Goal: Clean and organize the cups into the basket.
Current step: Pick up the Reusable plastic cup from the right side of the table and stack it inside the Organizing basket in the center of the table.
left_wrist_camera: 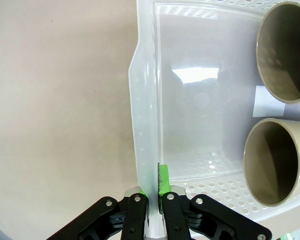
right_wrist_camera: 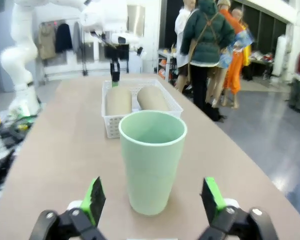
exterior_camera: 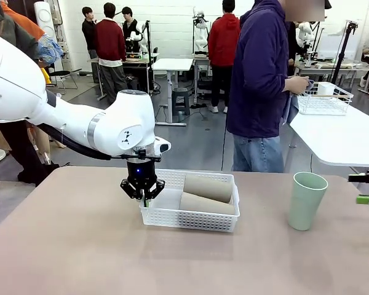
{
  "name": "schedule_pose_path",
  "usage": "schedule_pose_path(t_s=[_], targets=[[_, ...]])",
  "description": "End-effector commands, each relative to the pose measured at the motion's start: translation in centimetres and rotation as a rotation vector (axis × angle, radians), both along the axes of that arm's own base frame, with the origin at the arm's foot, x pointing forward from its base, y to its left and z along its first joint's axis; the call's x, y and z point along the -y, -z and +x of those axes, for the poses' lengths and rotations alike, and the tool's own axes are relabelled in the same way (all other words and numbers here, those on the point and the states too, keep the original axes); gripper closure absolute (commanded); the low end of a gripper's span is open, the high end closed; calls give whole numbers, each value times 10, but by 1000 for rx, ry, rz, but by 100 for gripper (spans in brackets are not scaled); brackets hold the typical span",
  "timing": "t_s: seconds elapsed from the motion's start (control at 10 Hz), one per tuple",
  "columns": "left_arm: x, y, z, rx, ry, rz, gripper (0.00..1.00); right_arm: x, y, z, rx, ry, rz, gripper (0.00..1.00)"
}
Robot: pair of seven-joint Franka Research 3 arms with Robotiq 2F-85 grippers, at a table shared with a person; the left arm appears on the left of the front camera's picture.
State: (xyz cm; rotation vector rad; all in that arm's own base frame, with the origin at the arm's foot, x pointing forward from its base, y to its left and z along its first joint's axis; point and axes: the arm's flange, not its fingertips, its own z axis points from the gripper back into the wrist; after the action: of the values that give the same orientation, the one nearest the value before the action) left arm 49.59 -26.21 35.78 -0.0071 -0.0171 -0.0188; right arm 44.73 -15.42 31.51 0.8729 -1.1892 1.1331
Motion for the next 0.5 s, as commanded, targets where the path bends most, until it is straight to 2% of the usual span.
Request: schedule_pose_path(t_s=[0.0, 0.4], targets=[[-1, -2, 1, 5, 0, -2, 100, -25, 29, 12, -8, -39, -77, 0], [-1, -2, 1, 5, 0, -2, 100, -43, 55, 23, -41, -60, -143, 0]])
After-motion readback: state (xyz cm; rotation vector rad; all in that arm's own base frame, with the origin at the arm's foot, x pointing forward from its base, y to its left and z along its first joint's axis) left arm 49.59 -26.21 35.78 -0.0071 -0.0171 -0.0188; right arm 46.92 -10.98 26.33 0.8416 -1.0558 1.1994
